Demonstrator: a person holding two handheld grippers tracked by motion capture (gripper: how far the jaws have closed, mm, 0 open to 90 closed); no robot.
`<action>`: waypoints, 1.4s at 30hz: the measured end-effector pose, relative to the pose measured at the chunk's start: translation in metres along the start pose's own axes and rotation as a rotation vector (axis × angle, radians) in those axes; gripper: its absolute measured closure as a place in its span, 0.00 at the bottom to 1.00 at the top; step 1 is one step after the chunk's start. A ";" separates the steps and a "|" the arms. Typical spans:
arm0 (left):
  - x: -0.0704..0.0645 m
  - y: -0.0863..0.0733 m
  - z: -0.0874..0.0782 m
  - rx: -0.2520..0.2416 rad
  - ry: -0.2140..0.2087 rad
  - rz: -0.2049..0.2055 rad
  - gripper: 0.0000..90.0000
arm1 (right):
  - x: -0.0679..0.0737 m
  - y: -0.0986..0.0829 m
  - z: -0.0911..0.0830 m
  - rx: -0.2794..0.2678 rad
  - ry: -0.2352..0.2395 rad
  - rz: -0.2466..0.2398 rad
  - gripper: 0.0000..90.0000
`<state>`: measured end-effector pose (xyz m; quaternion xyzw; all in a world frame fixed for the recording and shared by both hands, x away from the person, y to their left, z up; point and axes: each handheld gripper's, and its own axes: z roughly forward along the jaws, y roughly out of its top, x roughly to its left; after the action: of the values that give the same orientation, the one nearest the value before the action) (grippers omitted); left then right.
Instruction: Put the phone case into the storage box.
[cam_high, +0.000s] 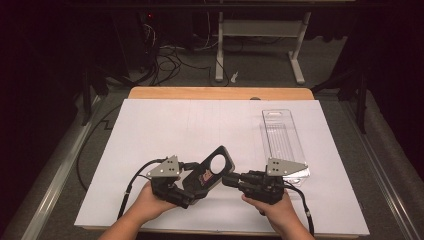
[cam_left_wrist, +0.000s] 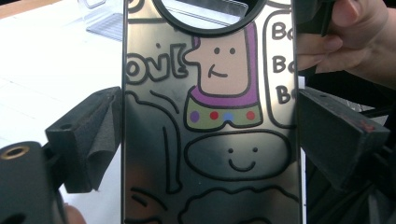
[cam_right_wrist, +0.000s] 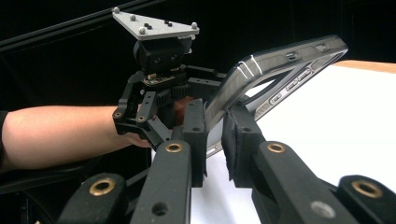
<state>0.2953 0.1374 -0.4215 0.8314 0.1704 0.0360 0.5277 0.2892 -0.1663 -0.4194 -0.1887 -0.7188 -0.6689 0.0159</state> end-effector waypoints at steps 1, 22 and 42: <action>0.000 0.000 0.000 0.002 0.001 0.001 0.15 | 0.000 0.000 0.000 0.000 0.000 0.000 0.91; 0.001 -0.001 0.002 0.005 -0.017 -0.003 0.14 | 0.000 0.000 0.000 -0.002 0.052 -0.004 0.99; 0.000 0.000 0.004 0.012 -0.024 0.007 0.14 | 0.000 0.001 0.001 0.001 0.074 -0.021 1.00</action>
<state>0.2963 0.1339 -0.4236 0.8354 0.1615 0.0267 0.5247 0.2897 -0.1657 -0.4185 -0.1562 -0.7200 -0.6753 0.0357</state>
